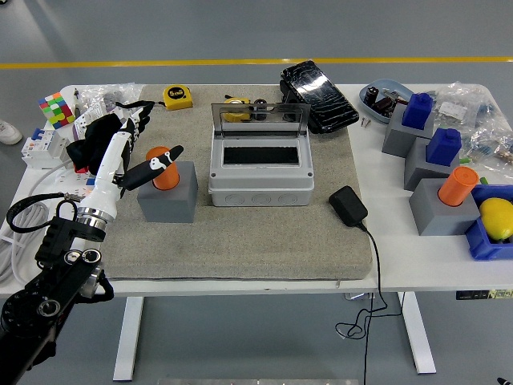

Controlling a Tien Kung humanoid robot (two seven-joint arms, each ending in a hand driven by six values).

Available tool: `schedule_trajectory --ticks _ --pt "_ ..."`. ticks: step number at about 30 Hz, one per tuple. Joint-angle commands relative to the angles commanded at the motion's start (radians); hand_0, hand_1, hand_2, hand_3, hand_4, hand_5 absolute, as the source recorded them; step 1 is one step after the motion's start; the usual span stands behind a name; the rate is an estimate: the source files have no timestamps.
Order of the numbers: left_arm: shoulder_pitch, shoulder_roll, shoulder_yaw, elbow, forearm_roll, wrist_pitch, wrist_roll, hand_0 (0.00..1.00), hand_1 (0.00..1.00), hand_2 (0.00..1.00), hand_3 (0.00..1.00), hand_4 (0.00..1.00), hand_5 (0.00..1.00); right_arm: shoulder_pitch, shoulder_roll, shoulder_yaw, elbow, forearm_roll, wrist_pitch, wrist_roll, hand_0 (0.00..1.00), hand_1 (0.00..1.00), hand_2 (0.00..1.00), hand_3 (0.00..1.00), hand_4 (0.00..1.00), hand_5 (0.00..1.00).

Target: Fetch the battery,place it into the box,close the lid of the box

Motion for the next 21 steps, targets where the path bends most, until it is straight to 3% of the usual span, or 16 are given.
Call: schedule_trajectory --ticks 1,13,14,19,20,21 --pt "0.000 -0.001 0.000 0.002 0.001 0.001 -0.001 0.875 0.964 0.997 0.916 0.998 0.172 0.000 0.000 -0.001 0.000 0.001 0.000 0.000 0.555 0.592 0.589 0.549 0.920 0.485" --pt "-0.015 -0.007 0.023 0.041 -0.005 0.006 -0.011 0.867 0.953 0.982 0.894 0.998 0.163 0.000 0.000 -0.003 0.000 0.003 0.001 0.000 0.556 0.592 0.590 0.550 0.922 0.483" --pt "-0.016 -0.010 0.025 0.045 -0.008 0.007 -0.012 0.811 0.893 0.919 0.838 0.998 0.150 0.000 0.000 -0.002 0.000 0.003 0.001 0.000 0.557 0.592 0.590 0.550 0.923 0.482" --pt "-0.024 -0.020 0.034 0.059 -0.018 0.004 -0.013 0.811 0.893 0.919 0.838 0.998 0.150 -0.001 0.001 -0.004 0.000 0.004 0.001 0.000 0.557 0.592 0.590 0.550 0.923 0.482" --pt "-0.026 -0.021 0.036 0.063 -0.024 0.004 -0.013 0.752 0.824 0.847 0.815 0.998 0.138 -0.001 0.001 -0.003 0.000 0.003 0.001 0.000 0.557 0.592 0.590 0.550 0.925 0.482" --pt "-0.028 -0.023 0.037 0.066 -0.028 0.004 -0.014 0.752 0.824 0.847 0.815 0.998 0.138 -0.001 0.001 -0.003 0.000 0.003 0.001 0.000 0.557 0.592 0.590 0.550 0.925 0.482"
